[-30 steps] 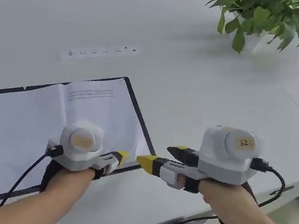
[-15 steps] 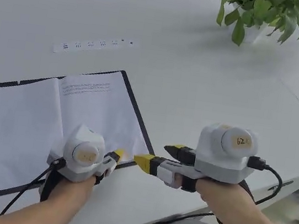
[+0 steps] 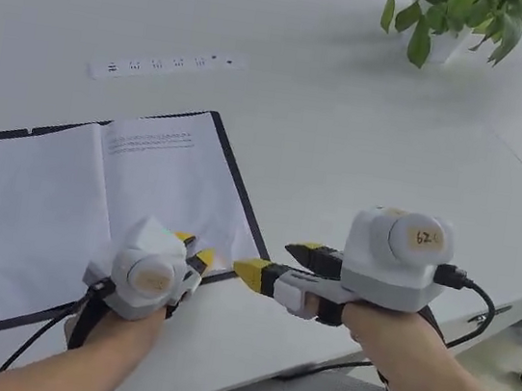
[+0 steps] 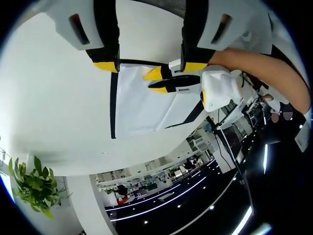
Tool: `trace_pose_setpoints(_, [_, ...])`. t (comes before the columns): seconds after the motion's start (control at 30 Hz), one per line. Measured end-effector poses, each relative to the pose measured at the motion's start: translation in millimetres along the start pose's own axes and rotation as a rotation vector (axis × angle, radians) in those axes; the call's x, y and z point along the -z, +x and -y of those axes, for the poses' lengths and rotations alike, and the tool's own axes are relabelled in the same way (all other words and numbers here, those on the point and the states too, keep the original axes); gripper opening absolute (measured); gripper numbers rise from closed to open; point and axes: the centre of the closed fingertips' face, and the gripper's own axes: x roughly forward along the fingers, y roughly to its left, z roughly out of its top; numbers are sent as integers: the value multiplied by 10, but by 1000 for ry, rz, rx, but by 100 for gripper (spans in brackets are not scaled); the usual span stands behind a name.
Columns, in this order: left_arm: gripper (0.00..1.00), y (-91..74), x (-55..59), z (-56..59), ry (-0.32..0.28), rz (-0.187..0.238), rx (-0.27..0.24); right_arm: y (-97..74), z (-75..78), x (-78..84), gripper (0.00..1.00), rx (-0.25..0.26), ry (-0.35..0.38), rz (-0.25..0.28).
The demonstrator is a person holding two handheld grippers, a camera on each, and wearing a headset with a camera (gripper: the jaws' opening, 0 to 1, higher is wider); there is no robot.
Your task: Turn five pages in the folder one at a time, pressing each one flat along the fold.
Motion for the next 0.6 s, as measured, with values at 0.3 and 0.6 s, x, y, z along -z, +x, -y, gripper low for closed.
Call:
trace_pose_setpoints(0.3, [7, 25, 23, -69, 19, -9, -26, 25, -10, 16, 48, -4, -4, -6])
trace_pose_setpoints(0.6, [0, -2, 41, -148, -33, -37, -57, 46, 6, 40, 48, -8, 1, -15])
